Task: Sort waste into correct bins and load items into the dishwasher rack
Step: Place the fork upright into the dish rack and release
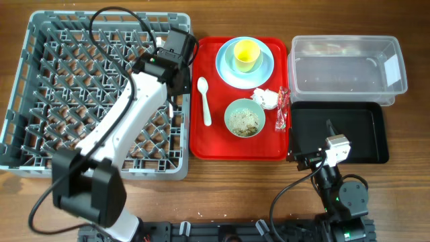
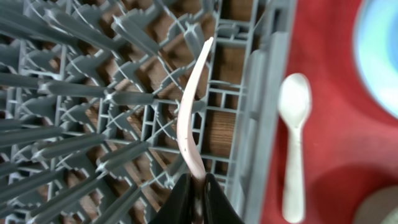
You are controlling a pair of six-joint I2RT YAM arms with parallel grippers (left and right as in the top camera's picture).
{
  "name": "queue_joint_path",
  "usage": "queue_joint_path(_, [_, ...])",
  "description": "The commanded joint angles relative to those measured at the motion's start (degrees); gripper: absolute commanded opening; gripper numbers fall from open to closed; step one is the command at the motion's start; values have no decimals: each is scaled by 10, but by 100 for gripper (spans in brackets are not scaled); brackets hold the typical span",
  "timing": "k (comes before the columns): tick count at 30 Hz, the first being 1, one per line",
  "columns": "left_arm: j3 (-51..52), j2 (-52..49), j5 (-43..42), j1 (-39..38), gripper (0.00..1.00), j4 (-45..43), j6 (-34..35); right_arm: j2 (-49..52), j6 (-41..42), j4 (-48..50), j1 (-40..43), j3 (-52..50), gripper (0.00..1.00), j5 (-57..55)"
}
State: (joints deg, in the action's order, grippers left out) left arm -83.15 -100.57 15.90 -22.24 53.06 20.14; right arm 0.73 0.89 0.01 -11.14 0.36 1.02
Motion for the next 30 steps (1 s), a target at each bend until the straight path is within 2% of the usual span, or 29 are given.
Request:
queue_joint_path(1, [-3,-37,-37,23,13,-8,-37,-5,7,3,3,0,100,-6])
queue_joint_path(3, [-3,-40,-37,31,21,-10,-37,-5,7,3,3,0,100,-6])
queue_joint_path(5, [-4,-38,-37,32,42,-11,-38,-5,7,3,3,0,100,-6])
queue_joint_path(6, [-5,-35,-37,32,45,-10,-44,-5,7,3,3,0,100,-6])
queue_joint_path(14, [-20,63,-41,10,43,-10,-32,-5,7,3,3,0,100,-6])
queue_joint_path(18, [-11,11,-35,11,36,-12,23,-5,7,3,3,0,100,-6])
queue_joint_path(20, [-11,-21,-26,11,37,-10,49,-5,7,3,3,0,100,-6])
queue_joint_path(21, [-11,-33,-4,12,41,-12,65,-5,7,3,3,0,100,-6])
queue_joint_path(27, [-1,-39,17,16,39,-27,78,-5,7,3,3,0,100,-6])
queue_joint_path(30, [46,-39,18,17,39,-77,78,-5,7,3,3,0,100,-6])
